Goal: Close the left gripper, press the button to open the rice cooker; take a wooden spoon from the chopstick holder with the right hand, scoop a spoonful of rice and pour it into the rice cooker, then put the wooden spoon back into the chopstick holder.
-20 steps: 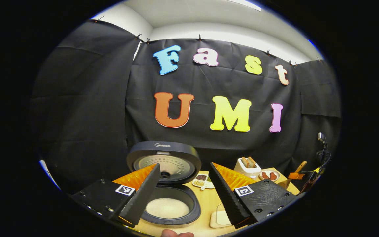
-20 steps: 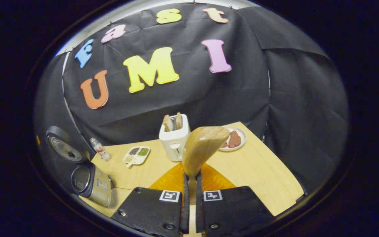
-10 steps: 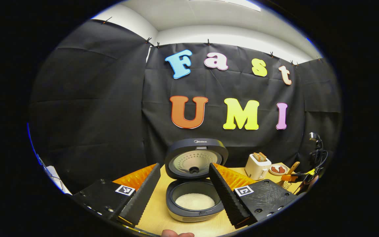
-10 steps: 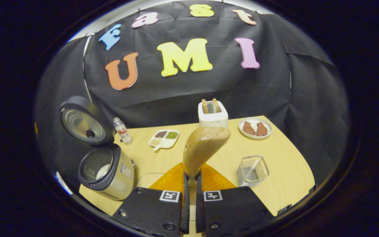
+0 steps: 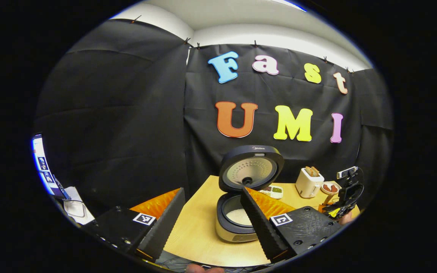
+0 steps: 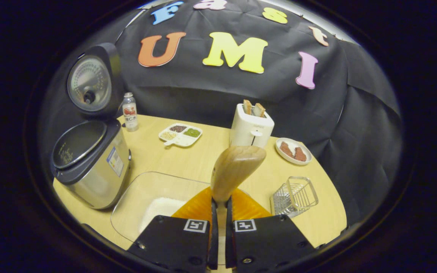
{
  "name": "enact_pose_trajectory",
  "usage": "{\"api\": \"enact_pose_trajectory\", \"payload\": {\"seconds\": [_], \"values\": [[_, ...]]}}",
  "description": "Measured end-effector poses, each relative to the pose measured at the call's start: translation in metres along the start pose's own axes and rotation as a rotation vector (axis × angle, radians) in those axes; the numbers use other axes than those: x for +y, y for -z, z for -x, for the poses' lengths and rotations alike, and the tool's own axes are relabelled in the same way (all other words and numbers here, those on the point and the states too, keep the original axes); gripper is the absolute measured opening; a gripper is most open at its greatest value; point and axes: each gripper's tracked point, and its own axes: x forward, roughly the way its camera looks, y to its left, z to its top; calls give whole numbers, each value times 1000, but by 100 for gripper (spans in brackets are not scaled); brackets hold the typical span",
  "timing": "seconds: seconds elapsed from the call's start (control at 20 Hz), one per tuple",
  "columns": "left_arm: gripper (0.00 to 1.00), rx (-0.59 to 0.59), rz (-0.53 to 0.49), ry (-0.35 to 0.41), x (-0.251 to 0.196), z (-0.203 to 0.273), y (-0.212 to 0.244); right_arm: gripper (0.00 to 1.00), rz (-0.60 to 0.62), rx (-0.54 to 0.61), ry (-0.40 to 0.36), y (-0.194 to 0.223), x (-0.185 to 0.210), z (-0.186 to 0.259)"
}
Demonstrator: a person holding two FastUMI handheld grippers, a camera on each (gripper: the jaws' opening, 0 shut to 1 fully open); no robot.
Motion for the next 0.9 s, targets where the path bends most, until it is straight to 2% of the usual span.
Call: {"api": "enact_pose_trajectory", "payload": {"seconds": [0.15,0.4,0.55,0.9], "values": [[95,10,25,-34,13,3,2,13,-29,14,-52,9,24,4],[95,19,35,-42,14,11,10,13,-198,81,-226,15,73,20],[95,22,30,-41,13,14,9,13,-397,147,-319,14,85,26],[95,24,20,-29,-1,18,6,13,-974,272,-389,30,43,14]]}}
